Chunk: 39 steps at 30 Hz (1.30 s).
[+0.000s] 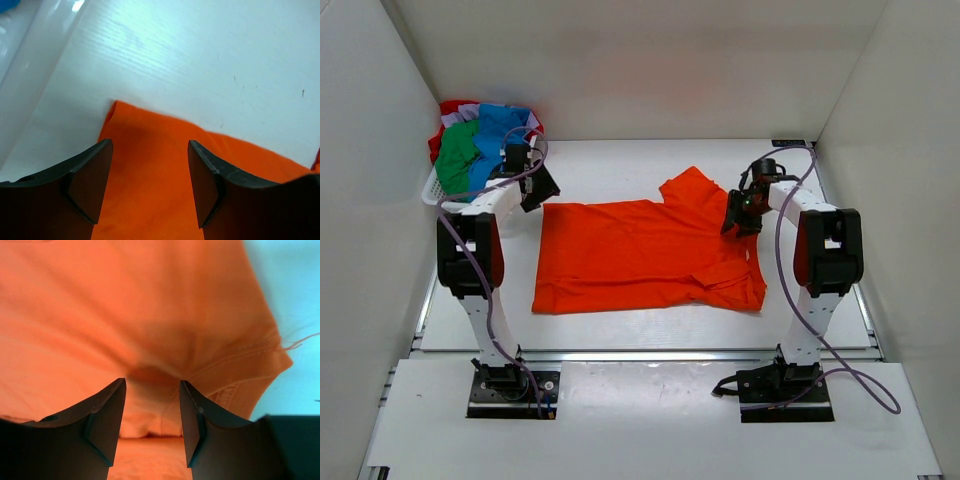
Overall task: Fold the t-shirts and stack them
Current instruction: Fold the flattened tshirt in 1/3 of the way, then grap the side of the flattened tshirt furthest away from the robot with both arms
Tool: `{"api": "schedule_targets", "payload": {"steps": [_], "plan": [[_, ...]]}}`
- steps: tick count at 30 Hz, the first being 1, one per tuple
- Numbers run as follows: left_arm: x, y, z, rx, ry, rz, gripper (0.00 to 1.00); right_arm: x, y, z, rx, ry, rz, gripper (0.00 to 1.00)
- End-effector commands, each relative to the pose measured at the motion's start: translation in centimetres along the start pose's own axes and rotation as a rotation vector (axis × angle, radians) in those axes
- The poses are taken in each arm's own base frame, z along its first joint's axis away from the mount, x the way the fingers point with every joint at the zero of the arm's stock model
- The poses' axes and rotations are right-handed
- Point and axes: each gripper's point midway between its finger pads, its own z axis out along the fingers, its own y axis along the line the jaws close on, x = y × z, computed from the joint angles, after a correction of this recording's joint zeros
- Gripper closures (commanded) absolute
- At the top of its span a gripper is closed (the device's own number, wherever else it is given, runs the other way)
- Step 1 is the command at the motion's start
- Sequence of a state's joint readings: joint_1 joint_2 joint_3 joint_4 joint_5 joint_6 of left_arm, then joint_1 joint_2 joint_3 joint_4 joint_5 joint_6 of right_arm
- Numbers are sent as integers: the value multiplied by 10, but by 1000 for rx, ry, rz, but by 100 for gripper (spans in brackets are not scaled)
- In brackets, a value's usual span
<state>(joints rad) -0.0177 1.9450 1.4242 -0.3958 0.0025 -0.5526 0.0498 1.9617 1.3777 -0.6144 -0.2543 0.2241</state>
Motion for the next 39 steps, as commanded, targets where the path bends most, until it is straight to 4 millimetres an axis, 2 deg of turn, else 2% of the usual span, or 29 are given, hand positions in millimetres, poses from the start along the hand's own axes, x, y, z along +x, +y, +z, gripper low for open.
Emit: {"api": "schedule_targets", "payload": {"steps": [1, 2, 6, 8, 9, 10, 12, 13, 16, 17, 18, 21, 24, 29, 33, 35, 36, 39], "plan": [[-17, -7, 1, -16, -34, 38, 28, -38, 29, -46, -46, -135, -89, 55], [-18, -4, 3, -30, -31, 30, 29, -49, 35, -53, -64, -166, -99, 55], [-9, -3, 15, -38, 8, 34, 30, -89, 51, -71, -135, -289, -107, 45], [-4, -1, 18, -53, 21, 33, 30, -114, 54, -71, -153, -328, -102, 41], [-5, 3, 19, -70, 19, 29, 30, -129, 60, -69, -168, -341, -108, 38], [0, 5, 23, -89, 33, 33, 29, -135, 57, -66, -165, -341, -102, 37], [-2, 6, 26, -96, 30, 37, 29, -163, 58, -58, -170, -364, -106, 37], [0, 7, 27, -102, 37, 36, 29, -170, 62, -56, -176, -373, -117, 36], [0, 9, 34, -113, 45, 34, 30, -199, 63, -30, -176, -381, -119, 33], [-3, 6, 32, -109, 46, 44, 31, -203, 65, -30, -183, -382, -119, 28], [-1, 9, 36, -121, 51, 42, 32, -213, 65, -22, -188, -389, -117, 27], [-8, 6, 38, -124, 39, 50, 36, -222, 66, -3, -191, -372, -116, 25], [-3, 6, 37, -137, 54, 59, 36, -227, 67, 13, -213, -364, -95, 25], [4, 5, 39, -133, 68, 44, 34, -215, 66, 40, -217, -313, -89, 24], [14, 3, 41, -111, 90, 21, 36, -201, 77, 55, -247, -266, -109, 24], [19, 4, 45, -111, 102, 14, 39, -195, 77, 63, -260, -245, -118, 24], [22, 2, 45, -107, 112, 18, 42, -193, 84, 64, -264, -242, -128, 24], [26, 4, 48, -106, 129, 16, 51, -187, 83, 69, -284, -214, -119, 24]]}}
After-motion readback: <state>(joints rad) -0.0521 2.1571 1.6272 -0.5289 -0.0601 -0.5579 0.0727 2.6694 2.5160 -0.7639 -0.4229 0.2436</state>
